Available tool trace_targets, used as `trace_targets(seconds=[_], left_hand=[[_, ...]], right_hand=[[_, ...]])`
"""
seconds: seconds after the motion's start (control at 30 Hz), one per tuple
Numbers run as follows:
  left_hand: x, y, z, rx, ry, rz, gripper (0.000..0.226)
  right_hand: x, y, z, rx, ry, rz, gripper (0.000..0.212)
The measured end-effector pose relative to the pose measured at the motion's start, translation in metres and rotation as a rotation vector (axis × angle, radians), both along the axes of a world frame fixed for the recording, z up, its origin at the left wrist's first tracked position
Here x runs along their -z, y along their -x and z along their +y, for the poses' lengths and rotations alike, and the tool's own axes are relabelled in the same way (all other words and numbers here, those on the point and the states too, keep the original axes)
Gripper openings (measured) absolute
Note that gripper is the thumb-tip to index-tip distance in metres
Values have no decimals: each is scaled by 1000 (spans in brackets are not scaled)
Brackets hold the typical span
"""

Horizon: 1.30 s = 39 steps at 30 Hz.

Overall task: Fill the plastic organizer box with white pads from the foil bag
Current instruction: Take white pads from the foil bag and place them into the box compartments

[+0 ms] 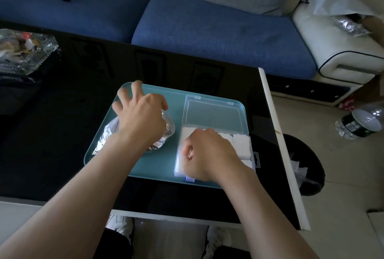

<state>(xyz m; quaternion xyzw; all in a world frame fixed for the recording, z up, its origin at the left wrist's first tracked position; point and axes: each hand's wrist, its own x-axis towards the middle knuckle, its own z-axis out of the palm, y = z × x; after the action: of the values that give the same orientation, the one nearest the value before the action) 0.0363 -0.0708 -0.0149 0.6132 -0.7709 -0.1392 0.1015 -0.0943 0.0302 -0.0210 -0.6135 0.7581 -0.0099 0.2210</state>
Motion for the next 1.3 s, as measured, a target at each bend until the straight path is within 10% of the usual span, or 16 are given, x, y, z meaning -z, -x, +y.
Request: trace_targets(seconds=[0.27,0.83,1.3], left_hand=[[6,-6,-3,-7,-270,-99,54],[8,-27,-22,38,14,331,37],[0,-24,-14,244,-68,442,70]], right_hand=[[5,-10,-17,114,447,-285,36],[20,-24,-43,233,538,-316,30],[14,-27,-43,91,473,-422,30]])
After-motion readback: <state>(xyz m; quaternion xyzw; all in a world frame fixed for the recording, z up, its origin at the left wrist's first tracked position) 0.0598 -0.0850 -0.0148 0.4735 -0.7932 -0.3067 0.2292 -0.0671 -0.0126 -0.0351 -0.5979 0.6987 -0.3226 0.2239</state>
